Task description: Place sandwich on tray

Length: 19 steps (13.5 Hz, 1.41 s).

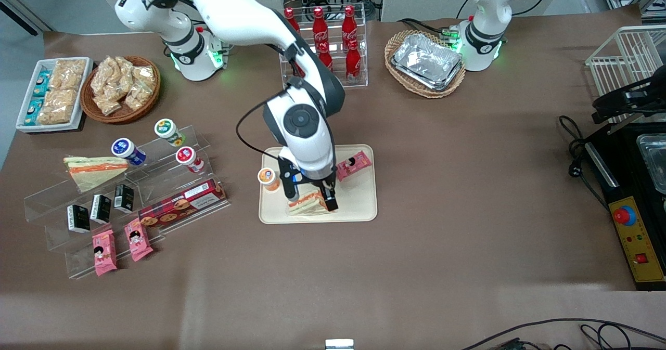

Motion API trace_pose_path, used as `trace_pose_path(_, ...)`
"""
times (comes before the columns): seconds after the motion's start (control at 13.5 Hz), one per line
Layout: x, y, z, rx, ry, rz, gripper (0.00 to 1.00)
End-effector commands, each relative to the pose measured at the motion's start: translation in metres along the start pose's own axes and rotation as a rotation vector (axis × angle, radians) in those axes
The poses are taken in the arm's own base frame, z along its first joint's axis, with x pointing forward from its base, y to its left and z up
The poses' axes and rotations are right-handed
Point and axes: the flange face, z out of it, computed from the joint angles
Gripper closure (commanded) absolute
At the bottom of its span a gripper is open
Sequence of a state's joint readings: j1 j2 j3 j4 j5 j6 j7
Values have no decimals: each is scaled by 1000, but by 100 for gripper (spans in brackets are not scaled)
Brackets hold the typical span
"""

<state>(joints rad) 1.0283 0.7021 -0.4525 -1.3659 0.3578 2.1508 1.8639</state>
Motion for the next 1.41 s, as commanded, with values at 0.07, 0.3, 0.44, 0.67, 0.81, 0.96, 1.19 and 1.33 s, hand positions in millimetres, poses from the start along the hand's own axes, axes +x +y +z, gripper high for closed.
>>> trace_pose_path(0.07,39,-1,-75,-61,-51,-17,0)
trace_pose_path(0.3,100,-6,-115,-90,-83,-175,0)
trace_pose_path(0.44,145,-5,-133,-78,-108,-257,0)
trace_pose_path(0.67,209,-4,-153,-56,-99,-479,0)
trace_pose_path(0.81,248,5,-165,-51,-83,-655,0)
trace_pose_path(0.96,279,12,-175,-54,-65,-803,0)
trace_pose_path(1.19,322,22,-186,-116,22,-1050,0)
trace_pose_path(1.33,361,29,-201,-171,53,-1235,0)
